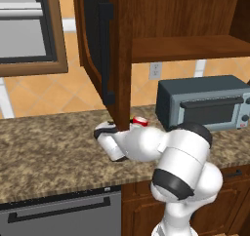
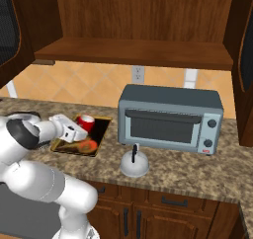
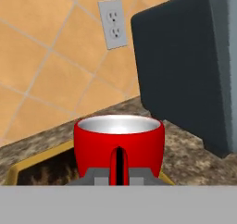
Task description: Pick the kettle from the counter and place it on the tray. Then pick the mug from the cabinet and place it on the tray. Then close the cabinet doors.
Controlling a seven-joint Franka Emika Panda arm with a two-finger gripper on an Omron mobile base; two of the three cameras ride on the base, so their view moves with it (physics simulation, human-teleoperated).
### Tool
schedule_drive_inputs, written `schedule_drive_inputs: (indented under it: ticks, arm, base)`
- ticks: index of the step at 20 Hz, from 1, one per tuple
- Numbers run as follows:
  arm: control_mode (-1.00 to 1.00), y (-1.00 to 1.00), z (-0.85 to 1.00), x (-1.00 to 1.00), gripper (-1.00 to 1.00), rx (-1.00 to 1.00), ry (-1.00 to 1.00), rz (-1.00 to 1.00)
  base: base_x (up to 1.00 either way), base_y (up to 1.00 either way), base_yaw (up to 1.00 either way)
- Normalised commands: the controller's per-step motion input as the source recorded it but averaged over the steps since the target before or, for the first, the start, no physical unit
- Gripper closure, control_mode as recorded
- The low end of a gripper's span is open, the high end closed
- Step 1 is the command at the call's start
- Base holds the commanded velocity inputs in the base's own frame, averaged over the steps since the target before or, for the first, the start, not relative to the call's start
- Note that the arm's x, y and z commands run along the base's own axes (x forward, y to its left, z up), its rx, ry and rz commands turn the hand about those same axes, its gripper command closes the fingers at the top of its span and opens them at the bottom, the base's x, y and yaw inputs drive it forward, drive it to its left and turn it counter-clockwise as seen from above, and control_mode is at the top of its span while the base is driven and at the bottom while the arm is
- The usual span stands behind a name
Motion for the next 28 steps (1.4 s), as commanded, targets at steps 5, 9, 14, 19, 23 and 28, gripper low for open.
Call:
schedule_drive_inputs:
  ticks: [5,9,14,19,23,28]
  arm:
    - [-1.00,0.74,-0.14,0.22,1.00,-0.21,-0.23,-0.27]
    - [-1.00,0.66,-0.21,0.22,1.00,-0.16,-0.27,-0.26]
    - [-1.00,0.70,-0.26,0.18,1.00,-0.04,-0.08,-0.22]
    - [-1.00,0.79,-0.31,0.23,1.00,-0.02,-0.01,-0.20]
    - [-1.00,0.75,-0.21,0.20,1.00,-0.03,-0.08,-0.20]
    - [-1.00,0.61,-0.25,0.23,1.00,-0.04,-0.16,-0.17]
  base:
    - [0.00,0.00,0.00]
    - [0.00,0.00,0.00]
    - [0.00,0.00,0.00]
    - [0.00,0.00,0.00]
    - [0.00,0.00,0.00]
    - [0.00,0.00,0.00]
